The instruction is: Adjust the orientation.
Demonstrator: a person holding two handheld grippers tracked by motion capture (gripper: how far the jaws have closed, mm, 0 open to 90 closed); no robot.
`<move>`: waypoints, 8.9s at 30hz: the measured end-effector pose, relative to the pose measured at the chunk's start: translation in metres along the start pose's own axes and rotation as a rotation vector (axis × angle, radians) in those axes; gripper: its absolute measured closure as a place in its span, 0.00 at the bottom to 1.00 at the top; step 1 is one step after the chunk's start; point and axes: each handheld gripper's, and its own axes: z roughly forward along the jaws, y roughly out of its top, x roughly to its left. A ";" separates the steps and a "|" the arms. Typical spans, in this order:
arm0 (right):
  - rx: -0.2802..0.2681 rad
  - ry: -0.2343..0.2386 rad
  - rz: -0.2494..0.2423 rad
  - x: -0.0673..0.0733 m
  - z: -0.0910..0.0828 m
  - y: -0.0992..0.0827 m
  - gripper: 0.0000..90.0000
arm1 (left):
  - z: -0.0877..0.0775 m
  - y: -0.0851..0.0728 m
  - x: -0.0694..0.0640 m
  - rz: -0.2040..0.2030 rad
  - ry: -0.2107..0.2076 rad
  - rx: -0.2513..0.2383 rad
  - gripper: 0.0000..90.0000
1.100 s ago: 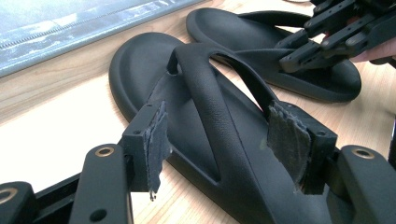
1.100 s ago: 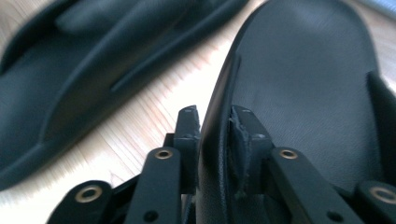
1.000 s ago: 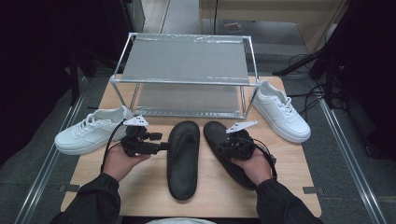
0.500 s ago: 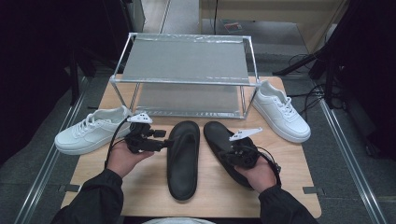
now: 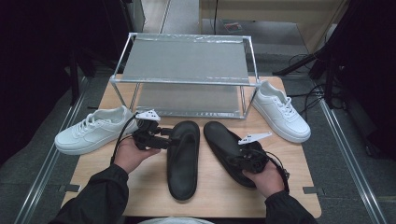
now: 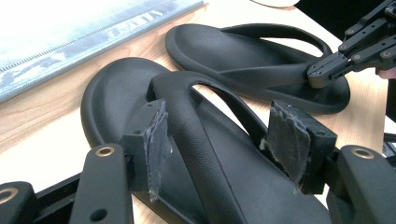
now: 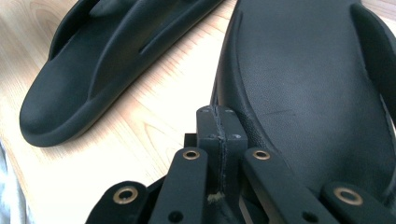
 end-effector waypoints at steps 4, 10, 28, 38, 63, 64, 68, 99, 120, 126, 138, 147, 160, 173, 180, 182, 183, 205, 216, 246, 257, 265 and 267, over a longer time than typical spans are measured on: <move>0.007 -0.043 0.001 -0.004 -0.005 -0.001 1.00 | -0.001 0.000 0.000 0.000 -0.001 0.003 0.43; -0.002 -0.079 0.054 -0.020 -0.015 -0.005 1.00 | -0.001 0.000 0.001 -0.003 0.002 0.005 0.43; -0.098 -0.083 0.033 -0.014 -0.001 0.026 1.00 | -0.011 -0.011 0.001 -0.024 0.025 0.002 0.43; -0.048 -0.086 0.003 -0.018 0.026 0.044 1.00 | -0.027 -0.026 0.002 -0.058 0.068 -0.012 0.42; 0.010 -0.063 0.006 -0.017 0.028 0.040 1.00 | -0.029 -0.027 0.003 -0.063 0.066 -0.019 0.42; 0.011 -0.057 0.010 -0.017 0.027 0.038 1.00 | -0.029 -0.027 0.004 -0.060 0.066 -0.021 0.42; 0.015 -0.052 0.018 -0.017 0.024 0.035 1.00 | -0.028 -0.025 0.004 -0.059 0.060 -0.024 0.42; 0.034 -0.032 0.063 -0.011 -0.003 0.000 1.00 | -0.006 -0.005 0.001 -0.020 0.004 -0.004 0.42; -0.017 -0.057 0.099 -0.017 -0.030 -0.011 1.00 | -0.009 -0.007 0.005 -0.016 0.011 0.002 0.44; -0.051 -0.085 0.110 -0.023 -0.041 -0.016 0.92 | -0.008 -0.007 0.004 -0.009 0.017 0.012 0.45; -0.026 -0.089 0.140 -0.033 -0.025 -0.014 0.76 | -0.008 -0.007 0.005 -0.008 0.017 0.021 0.45; -0.023 -0.164 0.144 -0.029 -0.015 -0.002 0.84 | -0.012 -0.012 0.004 0.002 0.031 0.016 0.46; -0.031 -0.197 0.134 -0.022 0.000 0.016 0.86 | -0.018 -0.024 0.005 0.006 0.032 0.007 0.52; -0.034 -0.158 0.141 -0.021 0.011 0.028 0.83 | -0.009 -0.043 0.016 -0.084 -0.013 0.083 0.86; -0.096 -0.093 0.095 -0.019 -0.002 0.025 0.89 | -0.004 -0.049 0.024 -0.101 0.009 0.095 0.93; -0.098 -0.094 0.083 -0.022 -0.008 0.025 1.00 | -0.002 -0.050 0.024 -0.100 0.016 0.108 0.95; -0.098 -0.094 0.083 -0.022 -0.008 0.025 1.00 | -0.001 -0.050 0.024 -0.113 0.010 0.120 0.95; -0.034 -0.132 0.052 -0.030 0.005 0.025 0.98 | 0.015 -0.055 0.016 -0.135 0.040 0.205 0.96; -0.039 -0.120 0.066 -0.032 0.005 0.025 0.96 | 0.022 -0.055 0.005 -0.095 0.003 0.214 0.96; -0.106 -0.135 0.068 -0.030 -0.006 0.027 0.81 | 0.018 -0.039 -0.009 -0.016 -0.065 0.170 0.88; -0.150 -0.131 0.037 -0.010 -0.010 0.029 0.70 | 0.000 -0.034 -0.010 -0.040 -0.084 0.129 0.67; -0.189 -0.092 0.074 0.004 -0.003 0.031 0.57 | -0.011 -0.031 -0.007 -0.007 -0.066 0.067 0.53; -0.191 -0.074 0.084 0.007 0.000 0.031 0.55 | -0.014 -0.031 -0.005 0.005 -0.049 0.047 0.49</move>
